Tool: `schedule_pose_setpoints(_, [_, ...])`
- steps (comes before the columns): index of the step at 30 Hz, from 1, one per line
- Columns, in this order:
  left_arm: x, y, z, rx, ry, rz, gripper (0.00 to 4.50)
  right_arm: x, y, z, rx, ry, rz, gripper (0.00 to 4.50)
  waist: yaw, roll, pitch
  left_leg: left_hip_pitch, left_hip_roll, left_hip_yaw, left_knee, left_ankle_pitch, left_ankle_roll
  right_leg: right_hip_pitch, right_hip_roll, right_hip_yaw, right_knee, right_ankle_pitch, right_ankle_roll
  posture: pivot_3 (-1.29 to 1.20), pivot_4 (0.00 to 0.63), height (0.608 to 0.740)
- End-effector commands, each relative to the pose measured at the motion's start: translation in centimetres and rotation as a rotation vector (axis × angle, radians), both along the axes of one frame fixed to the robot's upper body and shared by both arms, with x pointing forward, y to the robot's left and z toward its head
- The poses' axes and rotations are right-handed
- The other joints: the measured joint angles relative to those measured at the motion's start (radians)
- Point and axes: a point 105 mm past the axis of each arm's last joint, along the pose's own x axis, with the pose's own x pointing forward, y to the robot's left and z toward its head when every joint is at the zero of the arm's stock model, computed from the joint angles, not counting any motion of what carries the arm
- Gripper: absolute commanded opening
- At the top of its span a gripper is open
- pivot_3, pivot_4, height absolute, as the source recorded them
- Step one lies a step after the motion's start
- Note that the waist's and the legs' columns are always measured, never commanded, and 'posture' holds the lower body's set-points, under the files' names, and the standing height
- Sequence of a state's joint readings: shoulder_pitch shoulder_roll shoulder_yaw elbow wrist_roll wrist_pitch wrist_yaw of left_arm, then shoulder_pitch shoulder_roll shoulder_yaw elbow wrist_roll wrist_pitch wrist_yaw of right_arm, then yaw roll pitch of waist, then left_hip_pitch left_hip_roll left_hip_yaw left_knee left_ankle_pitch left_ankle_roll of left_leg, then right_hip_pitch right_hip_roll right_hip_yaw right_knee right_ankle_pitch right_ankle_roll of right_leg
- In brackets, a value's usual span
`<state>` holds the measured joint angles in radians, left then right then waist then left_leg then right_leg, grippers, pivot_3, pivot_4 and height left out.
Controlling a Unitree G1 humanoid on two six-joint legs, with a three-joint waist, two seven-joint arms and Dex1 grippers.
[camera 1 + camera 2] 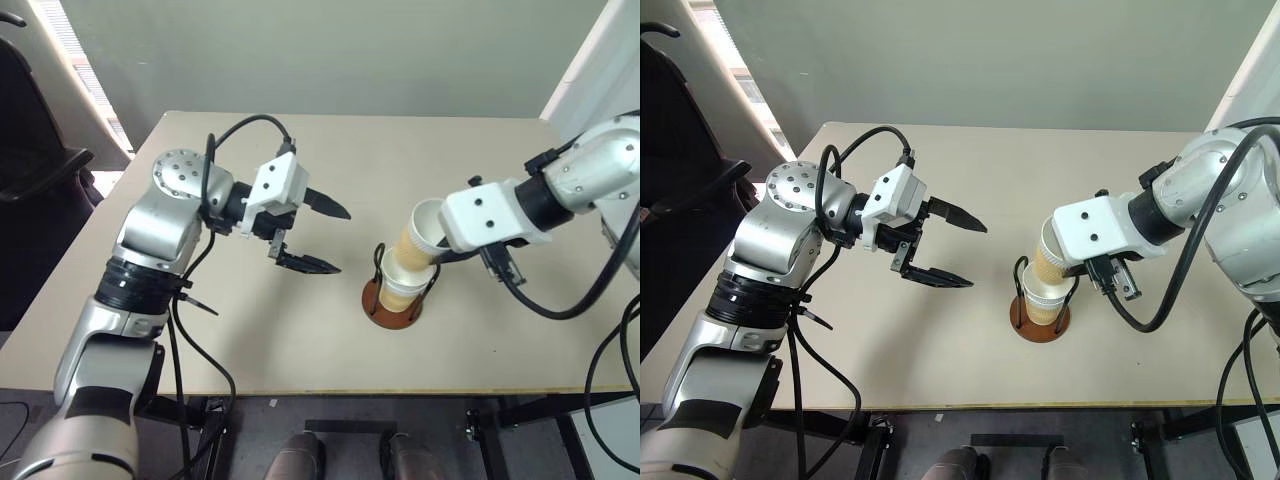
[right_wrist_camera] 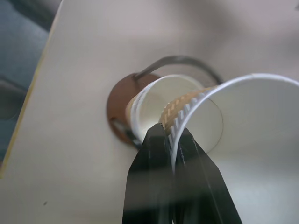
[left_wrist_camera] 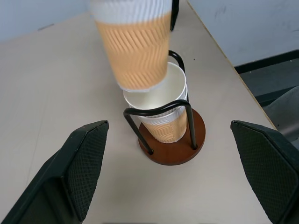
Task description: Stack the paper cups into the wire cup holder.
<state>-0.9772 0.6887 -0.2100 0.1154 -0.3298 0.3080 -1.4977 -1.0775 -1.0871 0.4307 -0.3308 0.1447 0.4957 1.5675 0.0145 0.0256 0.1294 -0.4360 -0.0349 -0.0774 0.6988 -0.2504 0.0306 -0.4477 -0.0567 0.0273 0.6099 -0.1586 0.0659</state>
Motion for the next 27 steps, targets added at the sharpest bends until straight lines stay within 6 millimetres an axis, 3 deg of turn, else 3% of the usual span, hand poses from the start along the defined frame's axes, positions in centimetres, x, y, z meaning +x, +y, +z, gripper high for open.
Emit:
schedule_pose_setpoints(1, [-0.4,0.1,1.4,-0.020,-0.058,0.000,4.50,-0.3,0.4,0.0,-0.030,-0.027,0.045,0.04,-0.001,0.000,0.000,0.000,0.000,0.000,0.000,0.000,0.000,0.000,0.000,0.000,0.000,0.000,0.000,0.00,0.150,0.740])
schedule_pose_setpoints(4, [-0.4,0.0,1.4,-0.023,-0.060,0.001,4.50,0.2,0.8,-0.5,-0.045,-0.045,0.058,0.04,-0.002,0.000,0.000,0.000,0.000,0.000,0.000,0.000,-0.001,0.000,0.000,0.000,0.000,0.001,-0.001,0.00,0.150,0.740])
schedule_pose_setpoints(7, [-0.4,-0.2,1.3,-0.022,-0.061,0.001,4.50,0.8,1.3,-1.0,-0.054,-0.059,0.065,0.63,-0.002,0.000,0.000,0.001,0.000,0.000,0.000,0.001,-0.001,0.000,0.000,0.000,0.000,0.001,-0.001,0.00,0.150,0.740])
schedule_pose_setpoints(11, [-0.4,-0.2,1.3,-0.020,-0.063,0.001,4.50,1.2,2.1,-0.6,-0.041,-0.067,0.071,1.97,-0.002,0.000,0.000,0.001,0.000,0.000,0.000,0.001,-0.001,0.000,0.000,0.000,0.000,0.001,-0.002,0.00,0.150,0.740])
schedule_pose_setpoints(16, [-0.3,-0.2,1.3,-0.019,-0.063,0.006,4.50,1.5,3.4,3.1,0.154,-0.043,-0.001,3.71,-0.004,0.000,0.000,0.000,0.000,0.000,-0.001,0.001,-0.001,-0.001,0.000,0.000,0.000,0.001,-0.002,0.00,0.150,0.740])
schedule_pose_setpoints(20, [0.1,0.0,1.3,-0.043,-0.040,0.048,4.50,2.8,1.9,5.4,0.375,-0.004,-0.179,3.71,0.001,0.000,0.000,0.000,0.000,-0.001,-0.001,0.001,-0.002,0.000,0.000,0.000,0.000,-0.005,-0.012,0.00,0.150,0.740])
schedule_pose_setpoints(22, [0.5,0.2,1.4,-0.083,0.016,0.100,4.50,4.6,-0.7,5.8,0.490,-0.047,-0.342,3.71,0.003,0.000,0.000,0.000,0.000,0.000,-0.001,0.001,-0.002,0.000,0.000,0.000,-0.001,-0.005,-0.012,0.00,0.150,0.740])
schedule_pose_setpoints(24, [0.7,0.6,1.3,-0.101,0.042,0.144,4.50,5.5,-2.4,6.0,0.589,-0.068,-0.444,3.71,0.005,0.000,0.000,0.000,0.000,-0.001,-0.001,0.001,-0.002,0.001,0.000,0.000,-0.001,-0.004,-0.011,0.00,0.150,0.740])
schedule_pose_setpoints(27, [1.0,1.8,1.3,-0.125,0.053,0.216,4.50,6.2,-5.1,4.7,0.733,-0.052,-0.606,3.71,0.005,0.000,0.000,0.000,0.000,0.000,-0.001,0.001,-0.003,0.000,0.000,0.000,0.000,0.001,-0.003,0.00,0.150,0.740])
